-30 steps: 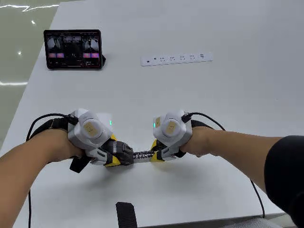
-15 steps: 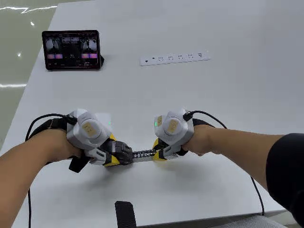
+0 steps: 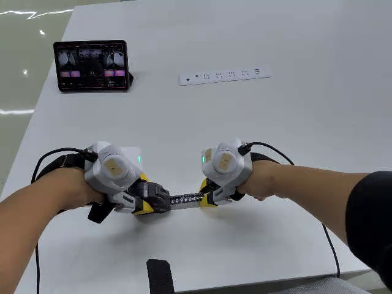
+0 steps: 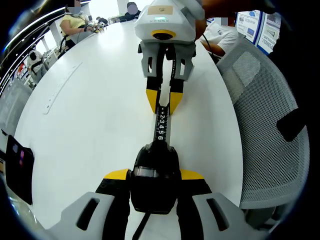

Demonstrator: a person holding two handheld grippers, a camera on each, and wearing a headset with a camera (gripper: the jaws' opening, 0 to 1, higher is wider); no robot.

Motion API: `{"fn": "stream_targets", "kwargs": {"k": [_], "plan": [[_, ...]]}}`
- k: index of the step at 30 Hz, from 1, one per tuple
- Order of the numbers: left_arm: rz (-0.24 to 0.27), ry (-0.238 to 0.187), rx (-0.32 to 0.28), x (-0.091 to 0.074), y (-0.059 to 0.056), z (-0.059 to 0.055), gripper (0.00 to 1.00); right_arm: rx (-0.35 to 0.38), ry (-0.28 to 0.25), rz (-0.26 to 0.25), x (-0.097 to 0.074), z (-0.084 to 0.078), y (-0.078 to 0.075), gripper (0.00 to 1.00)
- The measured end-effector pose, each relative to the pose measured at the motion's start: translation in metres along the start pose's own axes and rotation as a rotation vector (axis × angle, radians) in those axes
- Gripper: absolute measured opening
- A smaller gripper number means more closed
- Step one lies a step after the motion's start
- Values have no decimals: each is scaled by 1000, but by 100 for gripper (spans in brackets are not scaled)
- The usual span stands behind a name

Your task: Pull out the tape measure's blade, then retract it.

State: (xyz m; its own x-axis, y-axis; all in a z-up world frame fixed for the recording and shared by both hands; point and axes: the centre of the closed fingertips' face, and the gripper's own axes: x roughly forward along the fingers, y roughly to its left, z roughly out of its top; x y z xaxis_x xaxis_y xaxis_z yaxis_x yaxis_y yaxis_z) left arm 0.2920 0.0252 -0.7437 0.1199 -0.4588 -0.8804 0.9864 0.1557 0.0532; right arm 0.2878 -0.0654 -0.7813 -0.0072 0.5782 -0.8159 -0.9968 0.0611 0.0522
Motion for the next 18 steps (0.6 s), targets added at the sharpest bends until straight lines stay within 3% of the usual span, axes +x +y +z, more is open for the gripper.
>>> {"fn": "stream_targets", "kwargs": {"k": [18], "plan": [[2,0,3,0,-1,1,30,9,10,0,-5,-7,1,9]]}}
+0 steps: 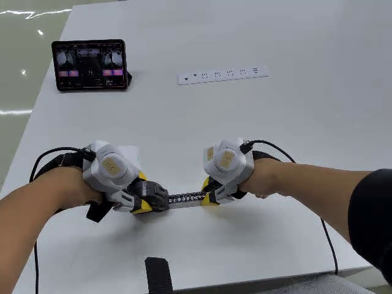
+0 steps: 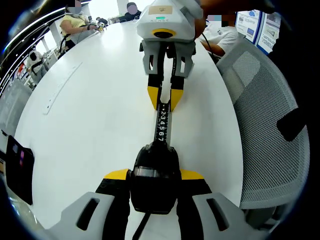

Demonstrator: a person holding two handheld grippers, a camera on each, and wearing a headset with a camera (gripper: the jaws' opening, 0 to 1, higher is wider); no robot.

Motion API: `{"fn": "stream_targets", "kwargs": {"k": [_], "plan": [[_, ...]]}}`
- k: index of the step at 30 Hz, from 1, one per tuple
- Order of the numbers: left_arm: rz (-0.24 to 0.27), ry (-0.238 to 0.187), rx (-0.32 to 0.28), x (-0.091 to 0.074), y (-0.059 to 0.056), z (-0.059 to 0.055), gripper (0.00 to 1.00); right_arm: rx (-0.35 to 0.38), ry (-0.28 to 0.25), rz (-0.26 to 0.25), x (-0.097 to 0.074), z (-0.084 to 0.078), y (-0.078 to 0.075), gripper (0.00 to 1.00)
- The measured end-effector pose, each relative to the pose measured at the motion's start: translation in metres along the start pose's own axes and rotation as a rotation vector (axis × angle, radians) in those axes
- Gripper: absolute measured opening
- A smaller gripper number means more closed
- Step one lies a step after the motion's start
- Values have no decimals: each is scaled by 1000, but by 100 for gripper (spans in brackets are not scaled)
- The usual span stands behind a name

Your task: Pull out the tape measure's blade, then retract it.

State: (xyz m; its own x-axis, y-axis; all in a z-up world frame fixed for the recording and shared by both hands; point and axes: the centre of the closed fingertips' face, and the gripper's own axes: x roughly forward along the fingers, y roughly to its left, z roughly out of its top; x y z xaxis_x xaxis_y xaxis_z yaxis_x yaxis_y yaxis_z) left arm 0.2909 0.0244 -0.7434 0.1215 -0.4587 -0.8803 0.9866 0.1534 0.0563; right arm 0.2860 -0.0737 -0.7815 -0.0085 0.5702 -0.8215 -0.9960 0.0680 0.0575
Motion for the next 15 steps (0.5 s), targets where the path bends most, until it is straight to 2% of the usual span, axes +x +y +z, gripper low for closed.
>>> {"fn": "stream_targets", "kwargs": {"k": [15], "plan": [[6,-4,-5,0,0,0,30,3,5,3,-4,-6,-2,9]]}}
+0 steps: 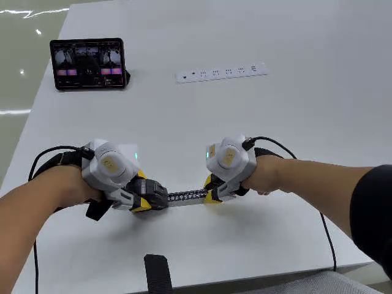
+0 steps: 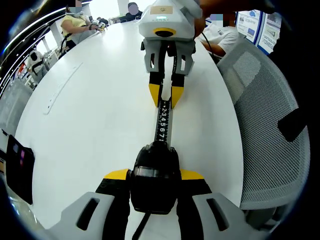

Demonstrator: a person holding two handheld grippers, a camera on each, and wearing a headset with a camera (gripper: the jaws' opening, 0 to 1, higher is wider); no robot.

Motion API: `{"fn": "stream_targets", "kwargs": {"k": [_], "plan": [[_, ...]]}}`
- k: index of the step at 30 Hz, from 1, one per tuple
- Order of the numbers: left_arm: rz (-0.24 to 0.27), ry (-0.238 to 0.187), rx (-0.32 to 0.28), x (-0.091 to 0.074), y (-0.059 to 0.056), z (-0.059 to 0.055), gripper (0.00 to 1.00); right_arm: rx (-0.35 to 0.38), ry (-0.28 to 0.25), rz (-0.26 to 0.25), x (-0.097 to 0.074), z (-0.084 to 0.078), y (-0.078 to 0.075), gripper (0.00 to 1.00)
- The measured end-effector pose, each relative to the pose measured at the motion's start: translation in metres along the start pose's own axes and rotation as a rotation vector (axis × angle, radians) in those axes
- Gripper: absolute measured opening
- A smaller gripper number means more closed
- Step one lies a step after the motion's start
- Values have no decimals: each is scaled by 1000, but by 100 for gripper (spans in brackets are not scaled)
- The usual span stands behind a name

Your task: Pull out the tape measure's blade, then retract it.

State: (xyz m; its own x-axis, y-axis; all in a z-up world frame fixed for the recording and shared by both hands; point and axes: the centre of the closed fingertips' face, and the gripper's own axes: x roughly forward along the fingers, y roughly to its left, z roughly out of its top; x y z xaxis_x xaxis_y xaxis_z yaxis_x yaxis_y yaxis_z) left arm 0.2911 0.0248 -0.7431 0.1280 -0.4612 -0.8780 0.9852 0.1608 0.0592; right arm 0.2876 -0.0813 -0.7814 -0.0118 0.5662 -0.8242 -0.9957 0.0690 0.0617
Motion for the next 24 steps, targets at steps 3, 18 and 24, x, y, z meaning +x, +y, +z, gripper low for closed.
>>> {"fn": "stream_targets", "kwargs": {"k": [3,18,24], "plan": [[1,-4,-1,0,0,0,30,10,-6,0,-1,-1,-1,9],[3,-4,-5,0,-1,1,30,11,-1,-3,-4,-9,-2,9],[3,-3,-6,0,-1,1,30,17,2,-3,-7,-12,-2,9]]}}
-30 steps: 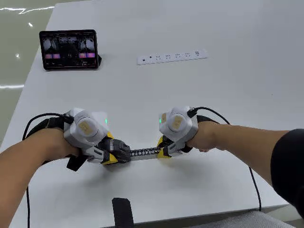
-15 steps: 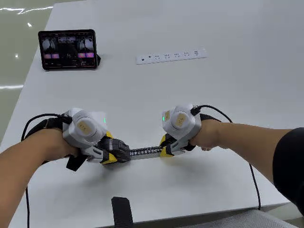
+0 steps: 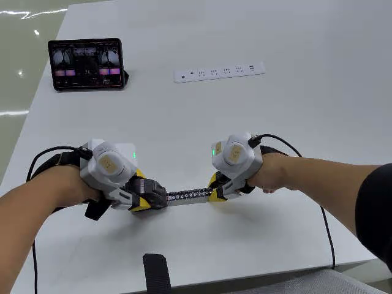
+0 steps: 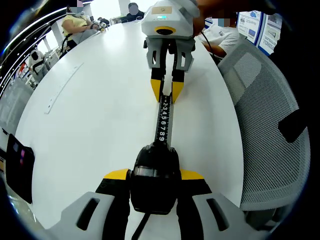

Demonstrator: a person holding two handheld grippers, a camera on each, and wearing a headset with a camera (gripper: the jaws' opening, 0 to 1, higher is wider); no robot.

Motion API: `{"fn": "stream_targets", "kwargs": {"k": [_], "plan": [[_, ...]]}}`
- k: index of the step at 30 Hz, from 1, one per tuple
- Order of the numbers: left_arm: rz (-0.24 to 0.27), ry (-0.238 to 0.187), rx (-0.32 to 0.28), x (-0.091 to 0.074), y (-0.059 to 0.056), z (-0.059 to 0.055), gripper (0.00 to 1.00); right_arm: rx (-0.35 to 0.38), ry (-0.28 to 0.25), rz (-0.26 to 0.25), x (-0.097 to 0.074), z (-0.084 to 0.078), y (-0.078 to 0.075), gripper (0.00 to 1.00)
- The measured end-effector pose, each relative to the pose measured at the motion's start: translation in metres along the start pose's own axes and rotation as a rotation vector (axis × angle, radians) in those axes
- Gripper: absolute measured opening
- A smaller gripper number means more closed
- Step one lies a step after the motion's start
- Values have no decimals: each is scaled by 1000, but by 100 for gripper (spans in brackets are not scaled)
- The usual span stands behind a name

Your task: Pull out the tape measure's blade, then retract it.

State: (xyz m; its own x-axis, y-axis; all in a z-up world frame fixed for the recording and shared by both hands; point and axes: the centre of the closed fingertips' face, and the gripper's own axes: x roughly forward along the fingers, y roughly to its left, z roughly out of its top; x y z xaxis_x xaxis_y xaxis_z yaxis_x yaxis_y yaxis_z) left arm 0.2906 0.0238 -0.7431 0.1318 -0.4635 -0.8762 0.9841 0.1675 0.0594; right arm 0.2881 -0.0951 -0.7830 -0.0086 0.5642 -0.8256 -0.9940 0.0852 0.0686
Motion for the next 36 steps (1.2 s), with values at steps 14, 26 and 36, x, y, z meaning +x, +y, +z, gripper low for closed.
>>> {"fn": "stream_targets", "kwargs": {"k": [14,26,36], "plan": [[-1,0,0,0,0,-1,30,-7,2,-3,-4,-4,1,9],[-1,2,1,0,1,-1,30,-7,6,-8,-8,-10,1,9],[-3,3,0,1,2,-2,30,-7,10,-12,-10,-14,1,9]]}}
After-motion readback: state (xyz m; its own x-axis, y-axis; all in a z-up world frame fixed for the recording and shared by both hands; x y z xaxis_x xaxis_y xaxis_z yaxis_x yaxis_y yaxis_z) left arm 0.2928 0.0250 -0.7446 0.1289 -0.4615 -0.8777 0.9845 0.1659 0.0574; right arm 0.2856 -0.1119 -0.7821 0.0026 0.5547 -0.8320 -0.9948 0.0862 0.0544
